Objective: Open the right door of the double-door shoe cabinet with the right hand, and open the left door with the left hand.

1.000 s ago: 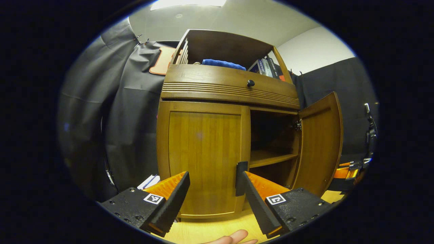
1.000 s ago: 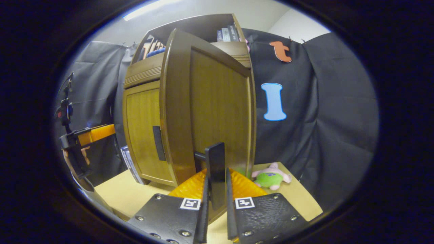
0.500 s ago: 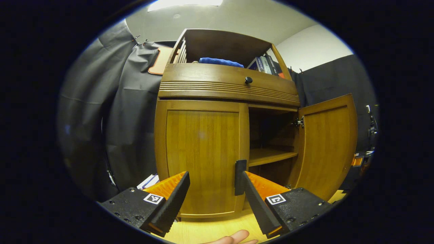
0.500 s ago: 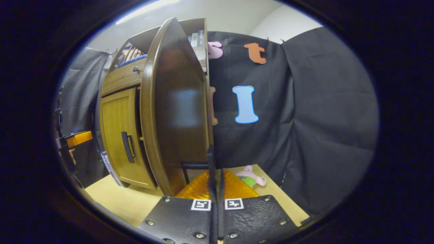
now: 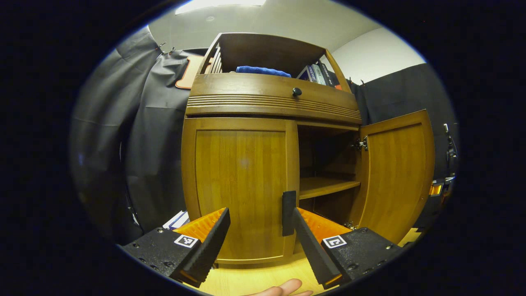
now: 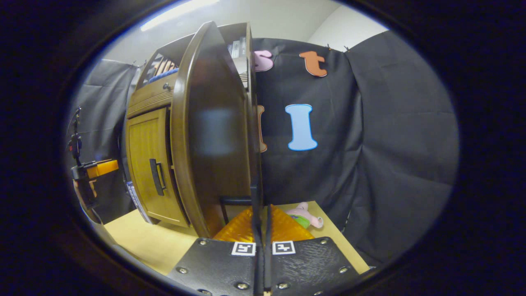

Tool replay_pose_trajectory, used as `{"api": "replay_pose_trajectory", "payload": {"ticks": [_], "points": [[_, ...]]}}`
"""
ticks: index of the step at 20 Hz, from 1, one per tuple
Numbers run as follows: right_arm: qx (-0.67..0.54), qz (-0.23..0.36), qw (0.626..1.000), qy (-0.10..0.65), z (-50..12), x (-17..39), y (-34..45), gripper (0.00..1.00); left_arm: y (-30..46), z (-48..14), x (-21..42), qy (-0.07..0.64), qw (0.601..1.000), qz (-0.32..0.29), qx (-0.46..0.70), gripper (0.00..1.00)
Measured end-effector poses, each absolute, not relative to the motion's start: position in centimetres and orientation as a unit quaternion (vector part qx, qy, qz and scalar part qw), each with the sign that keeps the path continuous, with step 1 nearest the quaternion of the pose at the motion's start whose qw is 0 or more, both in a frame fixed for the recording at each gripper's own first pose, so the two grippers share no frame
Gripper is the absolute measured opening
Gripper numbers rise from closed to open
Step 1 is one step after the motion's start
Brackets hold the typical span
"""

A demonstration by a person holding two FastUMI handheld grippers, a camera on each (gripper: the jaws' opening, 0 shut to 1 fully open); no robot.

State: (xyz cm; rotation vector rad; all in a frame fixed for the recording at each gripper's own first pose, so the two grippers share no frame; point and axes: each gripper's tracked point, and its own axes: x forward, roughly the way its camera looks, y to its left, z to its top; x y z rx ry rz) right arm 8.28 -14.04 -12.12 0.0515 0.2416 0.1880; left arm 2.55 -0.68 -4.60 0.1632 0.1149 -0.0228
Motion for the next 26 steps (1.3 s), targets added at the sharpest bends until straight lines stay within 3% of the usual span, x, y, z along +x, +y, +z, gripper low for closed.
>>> {"api": "replay_pose_trajectory", "payload": {"ticks": [1, 2, 3, 6, 11, 12, 14, 16, 18, 22, 25, 26], "points": [[0.026, 0.098, 0.988, 0.117, -12.2, 8.3, -14.0, 0.01, -0.7, -4.8, 2.8, 0.058, 0.995, -0.010, 0.080, 0.94], [0.028, 0.097, 0.988, 0.114, -12.1, 8.2, -14.2, 0.01, -0.6, -5.0, 3.2, 0.060, 0.995, -0.009, 0.079, 0.89], [0.029, 0.100, 0.988, 0.110, -12.1, 8.2, -14.1, 0.01, -0.6, -5.4, 3.6, 0.065, 0.995, -0.005, 0.078, 0.94], [0.002, 0.109, 0.989, 0.101, -12.0, 7.9, -14.4, 0.04, -1.0, -6.5, 4.6, 0.072, 0.996, 0.001, 0.058, 0.94], [0.000, 0.081, 0.993, 0.081, -11.1, 4.9, -20.3, 0.98, -4.1, -8.8, 6.8, 0.069, 0.997, -0.016, 0.045, 0.94], [0.005, 0.084, 0.993, 0.083, -11.2, 3.6, -20.9, 0.98, -4.5, -9.4, 7.0, 0.069, 0.997, -0.017, 0.044, 0.89], [0.002, 0.069, 0.994, 0.080, -10.9, 1.5, -22.8, 0.98, -5.7, -10.3, 8.1, 0.067, 0.996, -0.021, 0.055, 0.94], [0.001, 0.053, 0.997, 0.056, -9.3, -0.5, -24.1, 0.94, -5.9, -10.9, 9.1, 0.059, 0.995, -0.010, 0.077, 0.89], [-0.003, 0.034, 0.999, 0.037, -8.2, -1.9, -24.7, 0.98, -5.8, -11.9, 10.2, 0.061, 0.993, 0.009, 0.097, 0.89], [-0.014, 0.034, 0.999, 0.019, -6.9, -3.7, -23.9, 0.98, -4.4, -13.4, 13.1, 0.056, 0.987, 0.051, 0.144, 0.96], [0.008, 0.043, 0.999, 0.015, -4.9, -4.6, -22.3, 0.98, -4.0, -14.5, 15.8, 0.077, 0.986, 0.053, 0.140, 0.87], [0.015, 0.050, 0.999, 0.007, -3.5, -4.9, -21.5, 0.99, -4.4, -14.8, 15.2, 0.093, 0.985, 0.055, 0.134, 0.77]]}}
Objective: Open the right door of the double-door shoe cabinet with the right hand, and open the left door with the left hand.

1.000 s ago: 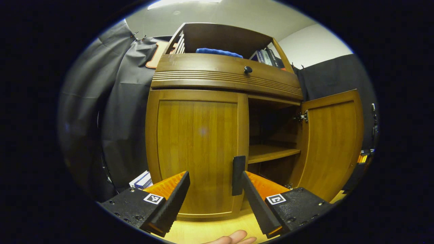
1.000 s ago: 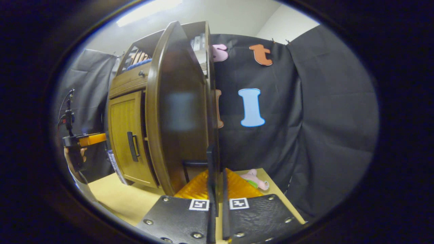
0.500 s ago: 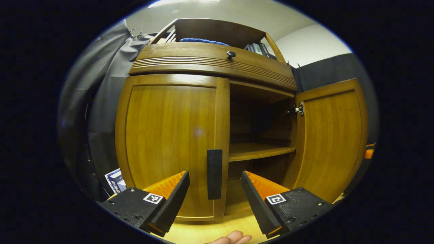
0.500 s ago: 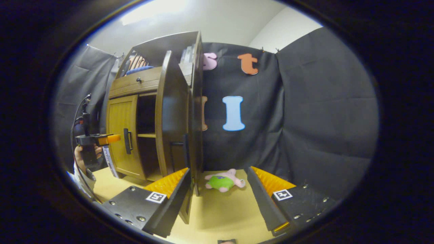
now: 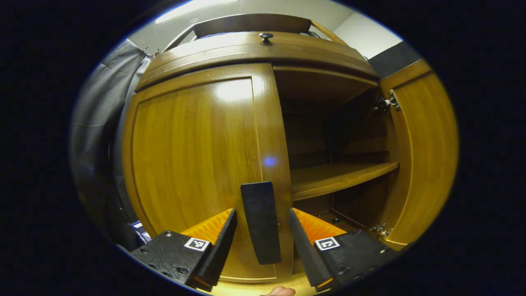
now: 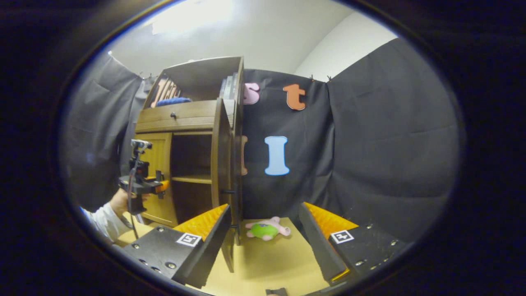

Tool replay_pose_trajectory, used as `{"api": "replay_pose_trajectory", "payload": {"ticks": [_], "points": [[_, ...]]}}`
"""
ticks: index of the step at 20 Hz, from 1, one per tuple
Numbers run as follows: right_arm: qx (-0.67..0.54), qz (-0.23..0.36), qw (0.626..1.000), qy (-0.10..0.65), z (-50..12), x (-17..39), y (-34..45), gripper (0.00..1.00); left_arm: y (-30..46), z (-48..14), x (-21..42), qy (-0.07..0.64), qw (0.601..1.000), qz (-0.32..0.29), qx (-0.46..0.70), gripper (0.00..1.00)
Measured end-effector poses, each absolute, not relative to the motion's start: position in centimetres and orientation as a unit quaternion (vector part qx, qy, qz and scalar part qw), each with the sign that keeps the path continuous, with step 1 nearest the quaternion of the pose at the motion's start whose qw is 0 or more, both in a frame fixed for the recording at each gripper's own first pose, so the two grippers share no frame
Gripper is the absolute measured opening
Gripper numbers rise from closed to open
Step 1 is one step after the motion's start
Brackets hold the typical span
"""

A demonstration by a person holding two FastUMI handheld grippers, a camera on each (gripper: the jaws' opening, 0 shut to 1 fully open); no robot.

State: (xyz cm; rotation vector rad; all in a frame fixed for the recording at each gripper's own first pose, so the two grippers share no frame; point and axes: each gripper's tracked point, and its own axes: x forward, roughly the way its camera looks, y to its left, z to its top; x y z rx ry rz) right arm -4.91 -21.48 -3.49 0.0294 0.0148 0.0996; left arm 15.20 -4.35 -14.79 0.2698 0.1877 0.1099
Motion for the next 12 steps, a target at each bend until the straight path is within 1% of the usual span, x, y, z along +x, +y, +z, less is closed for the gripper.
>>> {"api": "replay_pose_trajectory", "payload": {"ticks": [1, 2, 4, 5, 6, 8, 9, 10, 12], "points": [[0.017, 0.052, 0.998, 0.003, -2.5, -5.2, -21.0, 0.98, -4.7, -14.3, 16.4, 0.077, 0.987, 0.045, 0.135, 0.66], [0.015, 0.052, 0.999, -0.001, -1.2, -5.6, -20.4, 1.00, -4.1, -14.1, 16.0, 0.093, 0.987, 0.052, 0.124, 0.55], [0.005, 0.055, 0.998, -0.014, 1.0, -6.3, -19.1, 1.00, -4.2, -14.5, 15.8, 0.112, 0.989, 0.043, 0.087, 0.34], [0.004, 0.051, 0.998, -0.021, 1.9, -6.8, -18.7, 0.98, -4.1, -14.7, 15.5, 0.129, 0.988, 0.038, 0.076, 0.32], [0.006, 0.047, 0.999, -0.026, 2.8, -7.2, -18.3, 0.94, -4.2, -14.8, 15.2, 0.135, 0.988, 0.031, 0.069, 0.31], [0.014, 0.046, 0.998, -0.029, 3.7, -7.5, -16.9, 0.94, -4.2, -14.7, 14.3, 0.143, 0.987, 0.020, 0.072, 0.33], [0.014, 0.049, 0.998, -0.028, 4.0, -7.7, -16.3, 0.98, -4.3, -14.4, 13.8, 0.141, 0.987, 0.013, 0.074, 0.32], [0.015, 0.051, 0.998, -0.028, 4.3, -7.8, -15.9, 0.94, -4.4, -14.3, 13.2, 0.143, 0.987, 0.008, 0.075, 0.31], [0.020, 0.054, 0.998, -0.023, 4.2, -7.8, -15.2, 0.94, -4.5, -14.0, 11.9, 0.136, 0.988, -0.002, 0.074, 0.31]]}}
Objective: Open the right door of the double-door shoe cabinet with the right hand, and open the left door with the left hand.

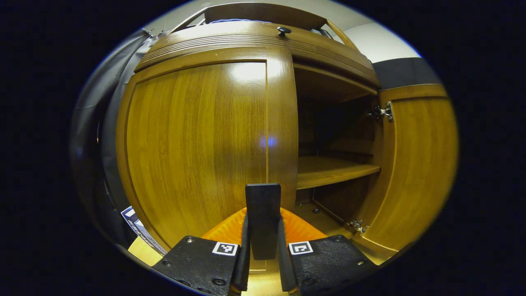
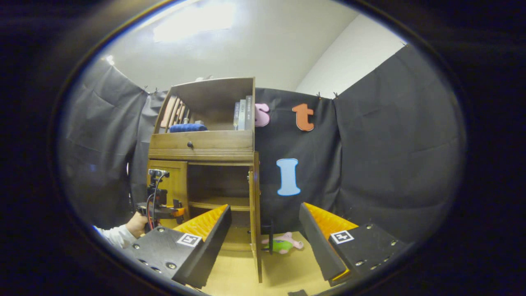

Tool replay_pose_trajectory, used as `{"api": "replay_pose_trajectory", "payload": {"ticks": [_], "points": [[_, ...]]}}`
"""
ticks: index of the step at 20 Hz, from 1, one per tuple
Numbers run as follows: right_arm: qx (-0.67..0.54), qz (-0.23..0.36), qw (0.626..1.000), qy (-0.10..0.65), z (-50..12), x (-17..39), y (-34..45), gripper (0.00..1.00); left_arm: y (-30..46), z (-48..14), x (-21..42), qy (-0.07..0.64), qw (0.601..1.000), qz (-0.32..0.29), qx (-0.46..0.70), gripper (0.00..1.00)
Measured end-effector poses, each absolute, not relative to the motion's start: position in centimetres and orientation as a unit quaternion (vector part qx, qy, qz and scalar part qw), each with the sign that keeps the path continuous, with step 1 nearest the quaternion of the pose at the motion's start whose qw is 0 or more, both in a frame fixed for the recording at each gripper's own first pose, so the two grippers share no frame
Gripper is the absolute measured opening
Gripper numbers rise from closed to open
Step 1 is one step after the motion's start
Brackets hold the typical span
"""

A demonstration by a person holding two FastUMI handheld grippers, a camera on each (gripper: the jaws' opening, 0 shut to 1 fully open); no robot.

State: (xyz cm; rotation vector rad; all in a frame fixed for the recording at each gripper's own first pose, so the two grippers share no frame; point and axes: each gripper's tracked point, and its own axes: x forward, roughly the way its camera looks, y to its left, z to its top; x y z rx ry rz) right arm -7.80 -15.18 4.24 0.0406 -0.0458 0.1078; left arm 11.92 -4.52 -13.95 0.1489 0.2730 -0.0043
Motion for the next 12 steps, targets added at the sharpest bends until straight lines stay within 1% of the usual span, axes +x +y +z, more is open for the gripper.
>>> {"api": "replay_pose_trajectory", "payload": {"ticks": [1, 2, 3, 7, 11, 12], "points": [[0.025, 0.056, 0.998, -0.019, 4.2, -7.8, -14.8, 0.98, -4.5, -13.8, 11.2, 0.136, 0.988, -0.007, 0.078, 0.31], [0.028, 0.060, 0.998, -0.014, 4.1, -7.8, -14.4, 0.98, -4.5, -13.7, 11.0, 0.134, 0.988, -0.012, 0.079, 0.31], [0.029, 0.065, 0.997, -0.008, 3.8, -7.7, -13.7, 0.94, -4.5, -13.6, 10.4, 0.135, 0.987, -0.018, 0.080, 0.31], [0.009, 0.067, 0.998, 0.010, 3.3, -6.9, -12.7, 0.93, -4.2, -12.8, 7.6, 0.132, 0.988, -0.035, 0.072, 0.31], [0.006, 0.078, 0.997, 0.014, 3.3, -7.0, -11.1, 0.94, -3.7, -12.0, 4.8, 0.135, 0.987, -0.043, 0.074, 0.31], [0.003, 0.080, 0.997, 0.014, 3.3, -7.0, -10.7, 0.98, -3.4, -11.8, 4.0, 0.136, 0.987, -0.043, 0.076, 0.31]]}}
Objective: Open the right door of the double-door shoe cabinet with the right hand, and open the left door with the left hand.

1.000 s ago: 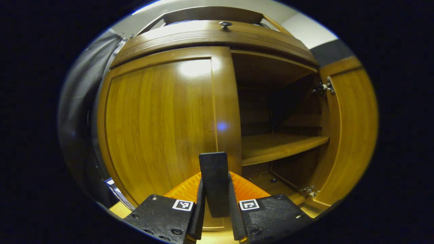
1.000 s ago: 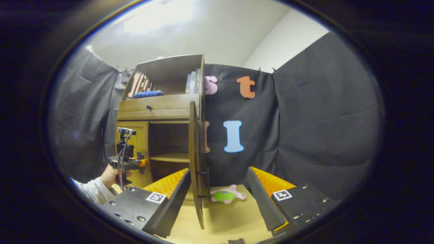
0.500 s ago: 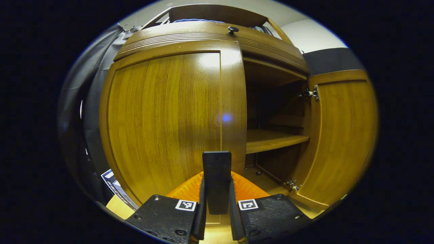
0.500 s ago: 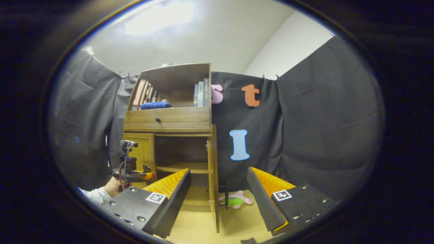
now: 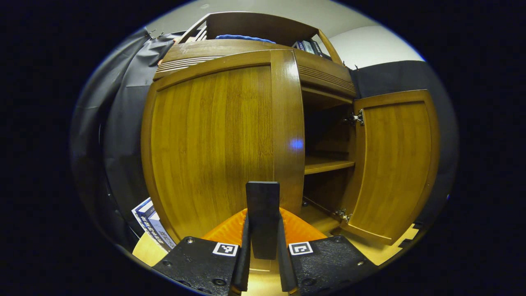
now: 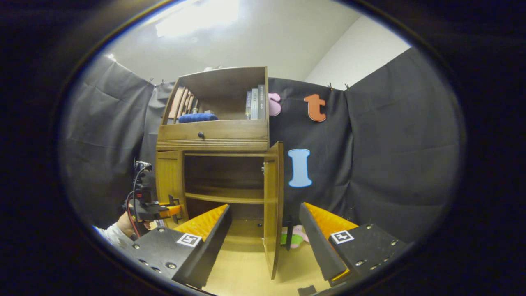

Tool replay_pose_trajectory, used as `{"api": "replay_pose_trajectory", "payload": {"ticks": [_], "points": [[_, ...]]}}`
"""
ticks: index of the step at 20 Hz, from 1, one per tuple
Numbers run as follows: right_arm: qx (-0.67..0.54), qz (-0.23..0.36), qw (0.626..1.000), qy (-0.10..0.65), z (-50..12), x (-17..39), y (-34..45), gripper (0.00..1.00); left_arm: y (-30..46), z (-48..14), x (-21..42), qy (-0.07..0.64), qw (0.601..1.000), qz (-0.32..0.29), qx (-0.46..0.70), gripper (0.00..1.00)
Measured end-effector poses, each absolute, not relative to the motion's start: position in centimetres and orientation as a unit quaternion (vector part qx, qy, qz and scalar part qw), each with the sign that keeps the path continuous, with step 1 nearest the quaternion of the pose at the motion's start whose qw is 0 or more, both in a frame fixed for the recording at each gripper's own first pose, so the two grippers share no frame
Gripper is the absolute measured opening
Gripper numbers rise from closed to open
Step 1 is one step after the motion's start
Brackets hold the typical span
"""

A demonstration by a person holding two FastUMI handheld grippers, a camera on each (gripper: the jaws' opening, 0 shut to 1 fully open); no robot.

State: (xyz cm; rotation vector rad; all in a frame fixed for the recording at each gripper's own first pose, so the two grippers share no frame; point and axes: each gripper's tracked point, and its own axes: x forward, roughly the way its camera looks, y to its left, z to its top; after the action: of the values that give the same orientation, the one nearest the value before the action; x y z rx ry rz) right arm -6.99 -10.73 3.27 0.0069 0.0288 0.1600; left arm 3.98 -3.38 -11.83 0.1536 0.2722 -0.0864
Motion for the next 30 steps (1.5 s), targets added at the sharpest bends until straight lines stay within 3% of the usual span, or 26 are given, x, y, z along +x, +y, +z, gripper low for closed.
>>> {"api": "replay_pose_trajectory", "payload": {"ticks": [2, 3, 4, 6, 8, 10, 17, 19, 26, 27, 30], "points": [[0.002, 0.080, 0.997, 0.017, 3.0, -7.0, -10.3, 0.93, -2.8, -11.5, 2.7, 0.136, 0.987, -0.043, 0.081, 0.31], [0.002, 0.080, 0.997, 0.019, 2.9, -7.0, -10.0, 0.98, -2.5, -11.3, 2.1, 0.136, 0.986, -0.043, 0.081, 0.31], [0.003, 0.083, 0.996, 0.019, 2.8, -7.0, -9.7, 0.93, -2.3, -11.1, 1.5, 0.137, 0.986, -0.043, 0.082, 0.31], [0.001, 0.096, 0.995, 0.018, 2.8, -7.2, -8.7, 0.98, -1.7, -10.8, 0.6, 0.136, 0.987, -0.042, 0.079, 0.31], [-0.003, 0.104, 0.994, 0.019, 2.6, -7.2, -8.1, 0.94, -1.3, -10.4, -0.1, 0.134, 0.987, -0.040, 0.082, 0.31], [0.002, 0.098, 0.995, 0.017, 2.6, -7.0, -8.5, 0.98, -0.7, -10.2, -0.9, 0.132, 0.987, -0.035, 0.083, 0.30], [0.037, 0.115, 0.992, 0.029, 1.9, -7.0, -7.1, 0.94, 1.5, -9.2, -3.6, 0.134, 0.987, -0.019, 0.080, 0.27], [0.041, 0.124, 0.991, 0.029, 1.8, -7.2, -6.1, 1.00, 2.1, -8.9, -4.2, 0.133, 0.988, -0.017, 0.082, 0.27], [0.063, 0.164, 0.984, 0.019, 2.3, -8.2, -1.7, 0.98, 5.5, -7.9, -6.6, 0.124, 0.987, 0.003, 0.100, 0.24], [0.060, 0.170, 0.983, 0.017, 2.3, -8.5, -1.0, 0.94, 6.1, -7.7, -6.9, 0.122, 0.988, 0.007, 0.099, 0.22], [0.052, 0.183, 0.982, 0.016, 1.8, -8.9, -0.1, 0.98, 8.0, -7.3, -7.7, 0.124, 0.988, 0.017, 0.095, 0.19]]}}
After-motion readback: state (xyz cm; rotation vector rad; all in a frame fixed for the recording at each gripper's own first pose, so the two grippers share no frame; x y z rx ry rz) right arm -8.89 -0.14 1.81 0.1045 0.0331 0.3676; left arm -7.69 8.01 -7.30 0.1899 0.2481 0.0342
